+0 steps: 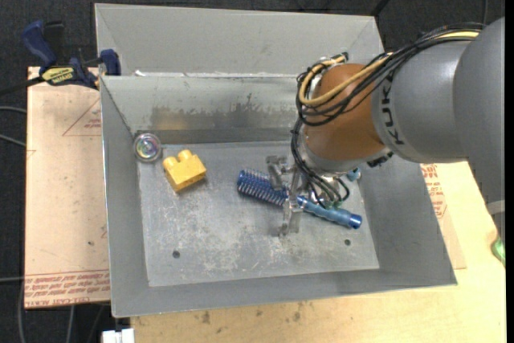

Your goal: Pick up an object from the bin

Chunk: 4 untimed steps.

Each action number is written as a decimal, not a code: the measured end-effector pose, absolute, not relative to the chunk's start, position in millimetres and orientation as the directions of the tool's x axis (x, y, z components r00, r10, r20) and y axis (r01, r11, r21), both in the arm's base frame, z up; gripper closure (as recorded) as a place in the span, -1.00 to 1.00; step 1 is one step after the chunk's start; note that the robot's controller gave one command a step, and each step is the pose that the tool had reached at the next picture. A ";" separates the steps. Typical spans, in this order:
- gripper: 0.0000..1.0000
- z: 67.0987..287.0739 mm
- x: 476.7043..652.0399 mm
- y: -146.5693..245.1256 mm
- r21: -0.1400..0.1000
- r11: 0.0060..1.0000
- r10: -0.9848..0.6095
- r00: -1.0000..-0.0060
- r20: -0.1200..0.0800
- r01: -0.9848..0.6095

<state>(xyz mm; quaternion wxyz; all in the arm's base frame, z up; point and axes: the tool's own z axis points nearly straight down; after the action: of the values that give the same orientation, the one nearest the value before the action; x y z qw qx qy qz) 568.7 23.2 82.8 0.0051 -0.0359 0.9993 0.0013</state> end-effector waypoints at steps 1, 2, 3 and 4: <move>1.00 86.0 568.2 23.1 0.002 0.997 -0.072 -0.997 -0.007 -0.072; 1.00 199.5 577.6 26.6 0.001 0.998 -0.066 -0.998 -0.012 -0.066; -1.00 194.5 575.8 26.5 0.001 0.998 -0.066 -0.998 -0.003 -0.066; -1.00 88.1 571.2 21.6 0.001 0.980 0.199 -0.980 0.003 0.199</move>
Offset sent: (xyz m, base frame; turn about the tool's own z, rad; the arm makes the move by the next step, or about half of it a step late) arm 0.0000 0.0000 0.0000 0.0000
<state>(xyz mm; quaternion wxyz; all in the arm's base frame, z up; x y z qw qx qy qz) 571.2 21.6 88.1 -0.0013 0.1000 0.9950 0.0005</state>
